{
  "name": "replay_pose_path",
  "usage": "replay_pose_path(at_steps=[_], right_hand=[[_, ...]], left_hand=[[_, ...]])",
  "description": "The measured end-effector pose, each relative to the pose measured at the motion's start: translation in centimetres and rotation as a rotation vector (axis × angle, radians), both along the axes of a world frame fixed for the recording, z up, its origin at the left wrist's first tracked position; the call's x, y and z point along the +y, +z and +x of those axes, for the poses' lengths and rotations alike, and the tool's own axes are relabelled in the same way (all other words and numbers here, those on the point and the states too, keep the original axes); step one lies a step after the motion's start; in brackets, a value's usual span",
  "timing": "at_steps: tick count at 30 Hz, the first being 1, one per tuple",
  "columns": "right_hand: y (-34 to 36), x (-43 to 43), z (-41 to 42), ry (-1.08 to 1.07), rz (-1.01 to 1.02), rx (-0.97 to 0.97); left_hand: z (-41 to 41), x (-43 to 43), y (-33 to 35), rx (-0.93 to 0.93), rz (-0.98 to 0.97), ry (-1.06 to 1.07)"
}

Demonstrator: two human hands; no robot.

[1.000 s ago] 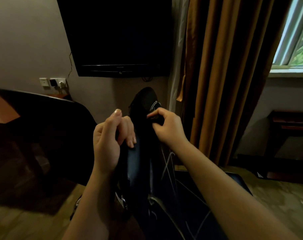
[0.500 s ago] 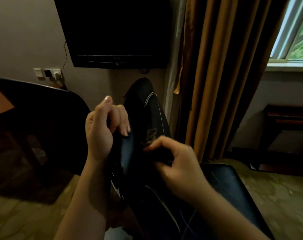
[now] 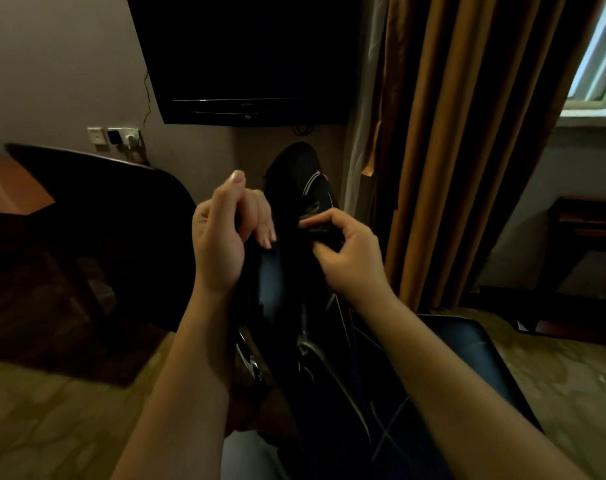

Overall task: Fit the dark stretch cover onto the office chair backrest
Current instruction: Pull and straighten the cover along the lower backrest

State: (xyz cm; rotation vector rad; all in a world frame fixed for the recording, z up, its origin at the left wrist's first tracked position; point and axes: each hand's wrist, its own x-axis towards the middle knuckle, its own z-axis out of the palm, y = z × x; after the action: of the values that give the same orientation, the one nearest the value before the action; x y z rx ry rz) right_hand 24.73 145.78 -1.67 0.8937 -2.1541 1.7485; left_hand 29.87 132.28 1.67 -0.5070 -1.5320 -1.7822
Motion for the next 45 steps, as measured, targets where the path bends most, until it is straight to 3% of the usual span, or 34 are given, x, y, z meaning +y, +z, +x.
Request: replay_pose_path(at_steps=[10,22,30,37,45], right_hand=[[-3.7,5.2,9.5,0.205,-0.044,-0.048],[-0.9,1.9,4.4,0.049,-0.035,-0.003],[-5.1,5.0,11.4,0.047,-0.056,0.041],[-2.2,3.3,6.8,0.106,0.008,0.082],[-2.0,2.8,6.4,0.076,-0.057,-0.031]], left_hand=[[0.2,0.5,-0.1,0.035,-0.016,-0.009],[0.2,0.3,-0.1,0.021,-0.028,0.006],[0.4,0.4,-0.6,0.068,-0.040,-0.007],[0.3,0.3,-0.3,0.048,-0.031,0.001],[0.4,0.5,-0.4,0.048,-0.029,0.011]])
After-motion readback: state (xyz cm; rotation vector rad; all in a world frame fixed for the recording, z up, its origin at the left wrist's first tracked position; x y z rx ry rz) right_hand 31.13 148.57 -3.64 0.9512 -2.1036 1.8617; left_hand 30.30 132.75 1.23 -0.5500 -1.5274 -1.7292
